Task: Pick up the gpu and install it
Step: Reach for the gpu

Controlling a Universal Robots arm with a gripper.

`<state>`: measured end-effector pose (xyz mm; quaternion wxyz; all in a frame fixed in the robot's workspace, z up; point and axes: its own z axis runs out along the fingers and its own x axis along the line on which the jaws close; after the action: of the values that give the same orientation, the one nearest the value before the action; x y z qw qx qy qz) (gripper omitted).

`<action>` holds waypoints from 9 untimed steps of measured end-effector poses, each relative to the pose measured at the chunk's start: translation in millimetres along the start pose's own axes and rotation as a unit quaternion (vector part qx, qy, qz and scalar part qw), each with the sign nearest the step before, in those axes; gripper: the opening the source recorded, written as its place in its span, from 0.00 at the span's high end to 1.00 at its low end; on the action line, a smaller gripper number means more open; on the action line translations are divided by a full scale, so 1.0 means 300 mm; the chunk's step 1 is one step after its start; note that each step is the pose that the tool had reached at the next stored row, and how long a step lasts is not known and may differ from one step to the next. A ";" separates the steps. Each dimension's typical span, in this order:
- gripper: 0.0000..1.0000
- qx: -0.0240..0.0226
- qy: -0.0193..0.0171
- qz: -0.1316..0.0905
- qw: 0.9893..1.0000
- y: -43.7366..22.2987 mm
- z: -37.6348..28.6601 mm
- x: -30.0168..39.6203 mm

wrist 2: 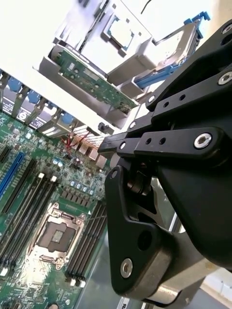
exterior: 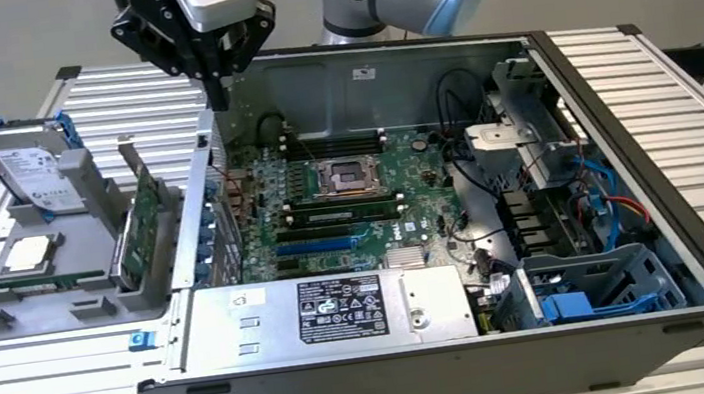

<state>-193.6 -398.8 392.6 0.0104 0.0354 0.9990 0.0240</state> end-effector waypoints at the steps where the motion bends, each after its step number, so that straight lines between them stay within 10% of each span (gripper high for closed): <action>1: 1.00 0.000 0.000 0.000 1.000 0.000 0.000 0.003; 9: 1.00 0.000 0.000 0.000 1.000 -0.002 -0.001 0.028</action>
<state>-202.0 -398.8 392.6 0.0104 0.0354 0.9990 0.0241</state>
